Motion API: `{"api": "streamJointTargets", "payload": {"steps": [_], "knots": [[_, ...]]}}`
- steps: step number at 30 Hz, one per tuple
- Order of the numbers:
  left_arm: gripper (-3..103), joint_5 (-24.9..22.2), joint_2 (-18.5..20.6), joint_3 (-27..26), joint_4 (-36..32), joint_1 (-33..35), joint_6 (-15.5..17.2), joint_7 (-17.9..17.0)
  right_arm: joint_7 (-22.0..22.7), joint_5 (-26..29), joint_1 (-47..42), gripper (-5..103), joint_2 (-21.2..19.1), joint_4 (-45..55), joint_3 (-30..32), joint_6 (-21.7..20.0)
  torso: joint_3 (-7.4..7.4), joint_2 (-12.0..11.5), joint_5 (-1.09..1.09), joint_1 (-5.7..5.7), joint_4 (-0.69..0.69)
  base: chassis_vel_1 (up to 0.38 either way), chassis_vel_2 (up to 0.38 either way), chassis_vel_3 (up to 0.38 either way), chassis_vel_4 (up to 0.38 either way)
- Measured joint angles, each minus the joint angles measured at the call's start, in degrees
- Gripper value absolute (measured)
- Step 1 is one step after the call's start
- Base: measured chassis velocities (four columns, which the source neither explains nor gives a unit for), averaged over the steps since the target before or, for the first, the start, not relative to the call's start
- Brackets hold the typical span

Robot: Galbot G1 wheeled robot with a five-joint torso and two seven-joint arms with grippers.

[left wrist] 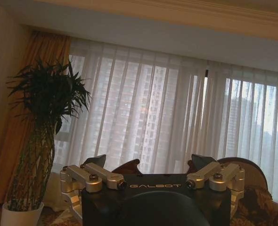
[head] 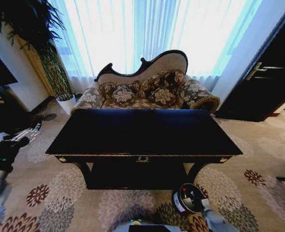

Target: Move to the front of the table and place the trash on the table into the trash bin.

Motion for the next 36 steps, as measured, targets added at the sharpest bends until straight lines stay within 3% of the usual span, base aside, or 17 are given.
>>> {"api": "streamJointTargets", "payload": {"steps": [5, 6, 9, 11, 14, 16, 20, 22, 23, 25, 32, 34, 36], "knots": [[100, -0.33, -0.22, -0.34, -0.33, 0.23, 0.07, -0.01, 0.65, -0.39, 0.27, 33, 1.15, 0.06, -0.47, 0.39, 0.0, -0.01, 0.0, 0.0, 0.01, 0.0, 0.0, 0.0, 0.0], [100, -0.33, -0.22, -0.34, -0.33, 0.23, 0.07, -0.01, 0.65, -0.39, 0.27, 33, 1.15, 0.06, -0.47, 0.39, 0.0, -0.01, 0.0, 0.0, 0.01, 0.0, 0.0, 0.0, 0.0], [100, -0.23, -0.44, -0.02, -0.41, 0.24, 0.09, -0.02, 0.21, -1.08, -0.14, 49, 1.41, 0.08, -0.34, 1.0, 0.0, 0.0, 0.0, 0.0, 0.01, 0.0, 0.0, 0.0, 0.0], [100, -0.2, -0.47, 0.08, -0.44, 0.22, 0.1, -0.04, 0.07, -1.17, -0.26, 49, 1.41, 0.11, -0.25, 1.07, 0.0, 0.0, -0.01, 0.0, 0.01, 0.0, 0.0, 0.0, 0.0], [100, -0.03, -0.64, 0.68, -0.52, -0.09, 0.14, -0.06, -1.22, -1.27, -1.51, 66, 1.17, 1.71, 0.45, 1.48, 0.0, 0.0, 0.0, 0.0, 0.01, 0.0, 0.0, 0.0, 0.0], [100, 0.02, -0.69, 0.88, -0.49, -0.24, 0.16, -0.06, -1.94, -1.27, -2.38, 66, 1.06, 2.99, 0.86, 1.95, 0.0, 0.0, -0.01, 0.0, 0.01, 0.0, 0.0, 0.0, 0.0], [100, 0.0, -0.51, 2.12, 0.42, -1.18, 0.5, -0.81, -2.65, -0.83, -9.6, 88, 1.5, 14.04, 1.36, 5.98, 0.0, 0.0, 0.0, 0.0, 0.0, 0.0, 0.0, 0.0, 0.0], [100, 0.01, -0.36, 2.48, 0.59, -1.45, 0.63, -1.07, -2.75, -0.92, -11.12, 88, 1.78, 16.62, 1.36, 6.73, 0.0, 0.0, 0.01, 0.0, -0.02, 0.0, 0.0, 0.0, 0.0], [100, 0.01, -0.19, 3.18, 0.69, -1.9, 0.98, -1.53, -3.08, -1.69, -13.1, 93, 2.16, 20.23, 1.47, 8.42, 0.0, 0.0, 0.02, 0.0, -0.01, 0.0, 0.0, 0.0, 0.0], [100, 0.18, -0.18, 4.43, 0.58, -2.36, 1.52, -2.18, -5.18, -3.9, -15.73, 99, 2.63, 24.73, 2.31, 11.41, 0.0, 0.0, -0.03, 0.0, 0.02, 0.0, 0.0, 0.0, 0.0], [100, 2.86, -1.29, 8.42, 0.17, -3.05, 1.72, -2.3, -12.71, -4.56, -23.81, 100, 4.77, 34.56, 5.2, 16.16, 0.0, 0.0, 0.01, 0.0, 0.0, 0.0, 0.0, 0.0, 0.0], [100, 3.85, -1.9, 10.09, -0.01, -3.43, 1.72, -2.3, -16.98, -3.82, -27.32, 100, 5.24, 38.93, 6.91, 17.66, -0.01, 0.0, 0.0, -0.01, 0.01, 0.0, 0.0, 0.0, 0.0], [100, 4.69, -2.49, 11.74, -0.2, -3.95, 1.72, -2.3, -24.68, -2.68, -31.5, 100, 5.09, 43.52, 8.99, 20.0, -0.01, 0.0, -0.01, 0.0, 0.0, 0.0, 0.0, 0.0, 0.0]]}}
